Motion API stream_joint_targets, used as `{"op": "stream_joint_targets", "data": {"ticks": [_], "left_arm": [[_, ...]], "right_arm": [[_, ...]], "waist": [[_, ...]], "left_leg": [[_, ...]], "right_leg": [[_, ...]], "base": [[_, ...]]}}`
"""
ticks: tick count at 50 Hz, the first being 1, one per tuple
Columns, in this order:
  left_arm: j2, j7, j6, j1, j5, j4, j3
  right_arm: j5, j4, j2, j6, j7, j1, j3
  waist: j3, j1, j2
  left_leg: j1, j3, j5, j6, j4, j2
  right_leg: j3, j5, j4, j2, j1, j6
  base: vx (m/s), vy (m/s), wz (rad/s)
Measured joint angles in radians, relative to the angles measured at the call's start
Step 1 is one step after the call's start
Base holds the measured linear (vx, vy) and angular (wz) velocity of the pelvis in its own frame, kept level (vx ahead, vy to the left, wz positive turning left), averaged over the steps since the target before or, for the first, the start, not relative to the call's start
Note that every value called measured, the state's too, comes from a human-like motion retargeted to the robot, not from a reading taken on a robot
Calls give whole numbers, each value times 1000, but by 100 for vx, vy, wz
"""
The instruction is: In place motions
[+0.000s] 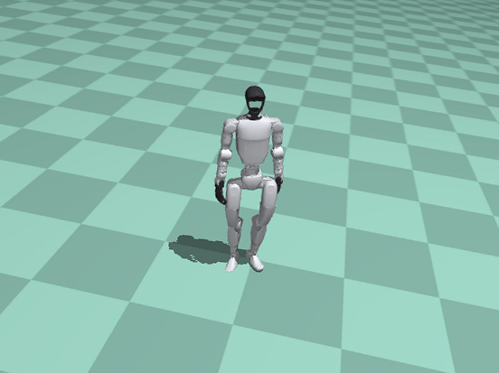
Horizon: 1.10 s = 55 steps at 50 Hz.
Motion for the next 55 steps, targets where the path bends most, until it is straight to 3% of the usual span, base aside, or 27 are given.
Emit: {"op": "stream_joint_targets", "data": {"ticks": [12,20,25,48,55], "left_arm": [[4,-66,-28,-19,-22,-36,15],[3,-47,-13,-8,5,33,10],[-5,-38,-3,5,11,61,13],[-15,-53,7,-6,17,39,-1],[-13,-54,7,-11,20,40,-2]], "right_arm": [[-36,128,-22,57,-91,16,-10],[8,128,-20,32,-31,15,-42],[36,108,-7,24,-97,8,-25],[-8,53,7,11,-24,-31,44],[-7,76,6,22,-95,-17,39]], "waist": [[-2,-19,20],[-2,-29,28],[-2,-33,30],[6,-15,25],[4,-23,24]], "left_leg": [[17,26,-19,-9,-14,0],[22,35,-33,-13,-19,-2],[22,34,-38,-14,-21,-5],[-14,23,-55,-16,-6,-8],[-27,1,-62,-19,1,-8]], "right_leg": [[27,16,1,9,-1,-6],[40,27,5,11,-7,-11],[45,35,8,10,-13,-15],[48,65,14,1,-34,-29],[35,70,14,-1,-36,-30]], "base": [[0,1,-9],[0,0,0],[0,0,0],[0,0,0],[-1,0,8]]}}
